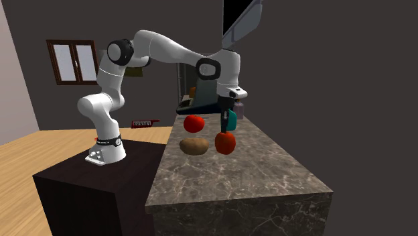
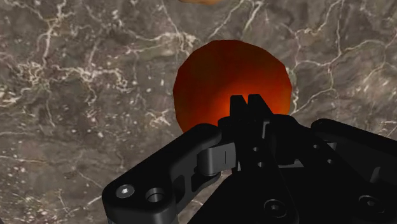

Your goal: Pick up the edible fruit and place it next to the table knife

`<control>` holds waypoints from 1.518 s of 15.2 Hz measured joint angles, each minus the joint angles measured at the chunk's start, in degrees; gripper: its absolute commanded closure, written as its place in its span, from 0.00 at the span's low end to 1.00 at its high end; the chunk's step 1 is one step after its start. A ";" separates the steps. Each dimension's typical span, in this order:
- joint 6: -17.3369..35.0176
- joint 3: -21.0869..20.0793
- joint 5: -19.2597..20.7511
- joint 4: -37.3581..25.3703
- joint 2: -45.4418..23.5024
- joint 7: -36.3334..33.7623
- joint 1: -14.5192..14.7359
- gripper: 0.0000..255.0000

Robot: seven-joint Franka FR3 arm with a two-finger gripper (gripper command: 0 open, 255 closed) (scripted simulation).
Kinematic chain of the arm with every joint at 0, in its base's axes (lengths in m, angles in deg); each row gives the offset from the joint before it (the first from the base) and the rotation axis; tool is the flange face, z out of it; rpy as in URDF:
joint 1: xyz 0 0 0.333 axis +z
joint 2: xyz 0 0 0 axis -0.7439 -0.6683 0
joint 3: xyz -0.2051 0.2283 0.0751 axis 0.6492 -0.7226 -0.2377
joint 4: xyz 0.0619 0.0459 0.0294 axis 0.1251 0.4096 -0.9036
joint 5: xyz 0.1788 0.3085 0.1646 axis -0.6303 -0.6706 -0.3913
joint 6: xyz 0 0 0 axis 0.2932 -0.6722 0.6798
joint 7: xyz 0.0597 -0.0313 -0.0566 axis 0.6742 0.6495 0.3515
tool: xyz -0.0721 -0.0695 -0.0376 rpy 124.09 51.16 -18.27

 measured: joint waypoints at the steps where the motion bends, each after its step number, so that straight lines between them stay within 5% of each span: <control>1: -0.01 0.00 0.00 -0.01 0.00 0.00 0.00 1.00; 23: -14.81 0.08 0.32 -14.18 0.67 -1.33 -0.33 1.00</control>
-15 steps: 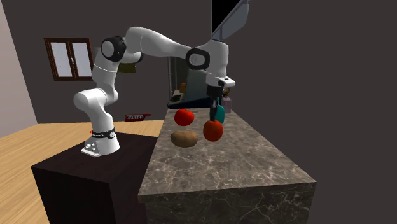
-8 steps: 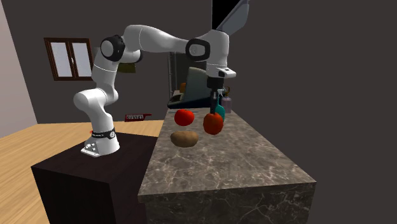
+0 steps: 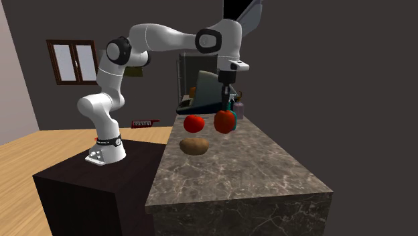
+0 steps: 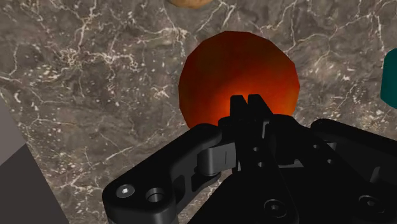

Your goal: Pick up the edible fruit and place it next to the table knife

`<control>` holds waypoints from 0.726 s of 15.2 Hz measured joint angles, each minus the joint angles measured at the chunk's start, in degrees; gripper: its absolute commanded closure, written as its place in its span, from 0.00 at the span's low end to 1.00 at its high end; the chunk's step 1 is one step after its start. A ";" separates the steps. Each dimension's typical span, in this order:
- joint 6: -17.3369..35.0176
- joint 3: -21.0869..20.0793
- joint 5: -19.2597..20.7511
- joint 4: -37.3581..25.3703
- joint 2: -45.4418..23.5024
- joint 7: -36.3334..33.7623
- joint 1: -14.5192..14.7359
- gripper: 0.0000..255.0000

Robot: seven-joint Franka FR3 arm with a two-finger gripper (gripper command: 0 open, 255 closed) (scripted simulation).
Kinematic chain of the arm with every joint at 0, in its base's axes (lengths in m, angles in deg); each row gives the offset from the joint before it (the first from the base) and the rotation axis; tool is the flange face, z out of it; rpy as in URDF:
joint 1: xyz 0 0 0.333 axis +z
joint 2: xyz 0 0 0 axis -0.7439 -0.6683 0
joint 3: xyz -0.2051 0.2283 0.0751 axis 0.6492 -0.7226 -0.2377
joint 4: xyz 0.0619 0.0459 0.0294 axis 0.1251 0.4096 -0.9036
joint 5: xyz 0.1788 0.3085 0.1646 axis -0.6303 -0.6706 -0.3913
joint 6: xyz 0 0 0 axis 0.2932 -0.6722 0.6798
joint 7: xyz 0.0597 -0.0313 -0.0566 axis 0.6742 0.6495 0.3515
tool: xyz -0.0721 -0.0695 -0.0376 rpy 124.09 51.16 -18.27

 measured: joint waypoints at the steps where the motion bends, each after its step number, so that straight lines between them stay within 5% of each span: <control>1: -1.10 0.01 0.00 -1.21 -0.10 -0.05 -0.07 1.00; 11: -10.71 -0.07 -0.21 -14.09 -3.34 -0.78 -0.65 1.00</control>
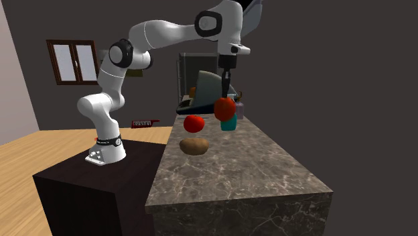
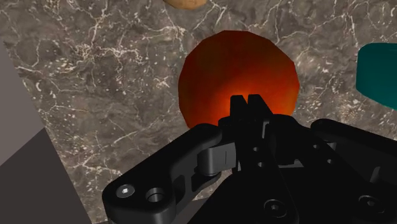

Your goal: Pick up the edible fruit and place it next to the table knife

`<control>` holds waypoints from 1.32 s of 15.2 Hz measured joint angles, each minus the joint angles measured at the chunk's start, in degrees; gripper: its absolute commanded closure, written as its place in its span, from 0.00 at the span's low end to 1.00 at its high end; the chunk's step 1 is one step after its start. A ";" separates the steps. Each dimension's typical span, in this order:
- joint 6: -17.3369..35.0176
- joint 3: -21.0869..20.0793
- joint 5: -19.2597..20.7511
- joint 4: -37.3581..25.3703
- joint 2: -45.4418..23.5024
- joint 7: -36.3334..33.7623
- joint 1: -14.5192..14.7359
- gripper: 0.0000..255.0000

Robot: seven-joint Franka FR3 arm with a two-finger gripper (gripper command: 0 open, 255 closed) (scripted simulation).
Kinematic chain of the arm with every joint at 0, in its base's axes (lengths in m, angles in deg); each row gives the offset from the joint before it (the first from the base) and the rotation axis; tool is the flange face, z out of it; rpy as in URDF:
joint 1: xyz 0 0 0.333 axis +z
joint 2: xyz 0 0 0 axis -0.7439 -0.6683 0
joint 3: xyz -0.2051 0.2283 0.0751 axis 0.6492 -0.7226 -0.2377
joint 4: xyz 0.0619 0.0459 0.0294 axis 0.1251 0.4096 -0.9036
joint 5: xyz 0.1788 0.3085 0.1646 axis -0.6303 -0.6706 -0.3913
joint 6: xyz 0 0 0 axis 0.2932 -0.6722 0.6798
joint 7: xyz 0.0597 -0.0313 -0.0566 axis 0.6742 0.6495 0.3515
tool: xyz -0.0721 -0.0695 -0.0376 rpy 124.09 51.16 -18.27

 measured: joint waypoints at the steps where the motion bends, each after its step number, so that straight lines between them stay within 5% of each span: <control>1: -0.92 -0.01 -0.02 -1.08 -0.18 -0.05 -0.07 1.00; 4: -3.09 -0.16 -0.07 -4.02 -0.89 -0.77 0.22 1.00; 13: 6.33 -2.63 0.93 15.13 9.64 -9.64 8.20 1.00; 20: 11.40 -5.37 1.37 22.85 13.08 -17.54 13.92 1.00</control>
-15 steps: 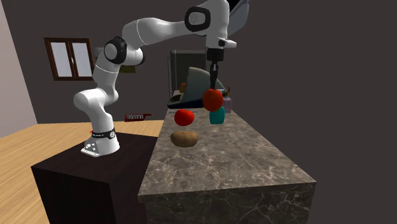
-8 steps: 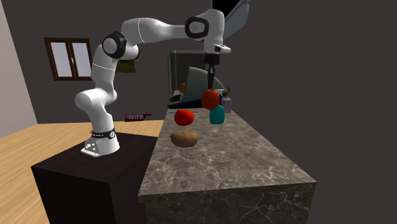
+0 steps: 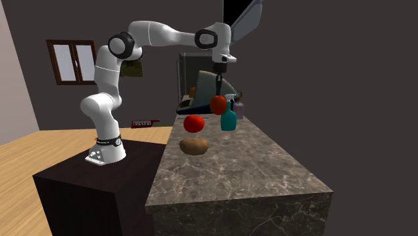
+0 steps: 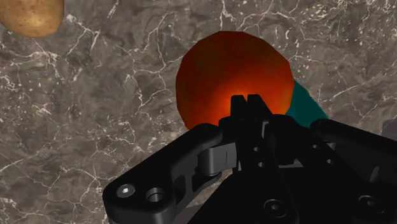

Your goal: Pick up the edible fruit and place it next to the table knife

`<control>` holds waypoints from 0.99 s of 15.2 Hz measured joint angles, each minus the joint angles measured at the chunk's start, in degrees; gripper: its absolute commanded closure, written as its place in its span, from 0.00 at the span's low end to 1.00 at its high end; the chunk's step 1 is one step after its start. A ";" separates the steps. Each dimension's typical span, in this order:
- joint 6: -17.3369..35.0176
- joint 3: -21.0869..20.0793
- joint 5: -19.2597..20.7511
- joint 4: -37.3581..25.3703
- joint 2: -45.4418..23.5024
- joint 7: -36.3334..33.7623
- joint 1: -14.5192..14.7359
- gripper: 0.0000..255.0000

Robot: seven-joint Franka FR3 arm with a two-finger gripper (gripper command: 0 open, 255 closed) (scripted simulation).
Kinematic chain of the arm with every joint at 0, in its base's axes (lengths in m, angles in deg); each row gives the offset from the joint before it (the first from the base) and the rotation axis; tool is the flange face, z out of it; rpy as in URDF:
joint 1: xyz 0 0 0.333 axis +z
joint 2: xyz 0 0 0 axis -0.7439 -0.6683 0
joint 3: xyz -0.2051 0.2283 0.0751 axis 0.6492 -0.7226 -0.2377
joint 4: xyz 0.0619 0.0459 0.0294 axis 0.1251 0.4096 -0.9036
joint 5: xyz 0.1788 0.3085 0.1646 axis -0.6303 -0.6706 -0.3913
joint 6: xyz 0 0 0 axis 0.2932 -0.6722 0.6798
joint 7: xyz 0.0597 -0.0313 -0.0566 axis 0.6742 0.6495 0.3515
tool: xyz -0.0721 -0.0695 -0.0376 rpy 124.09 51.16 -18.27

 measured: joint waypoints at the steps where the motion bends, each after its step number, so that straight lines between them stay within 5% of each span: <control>1: 0.25 -0.45 0.10 -0.34 -0.46 -1.25 0.85 1.00; 9: 3.74 -3.81 0.72 1.98 -0.71 -10.80 7.38 1.00; 15: 4.35 -6.08 1.77 -2.26 -4.86 -18.04 12.50 1.00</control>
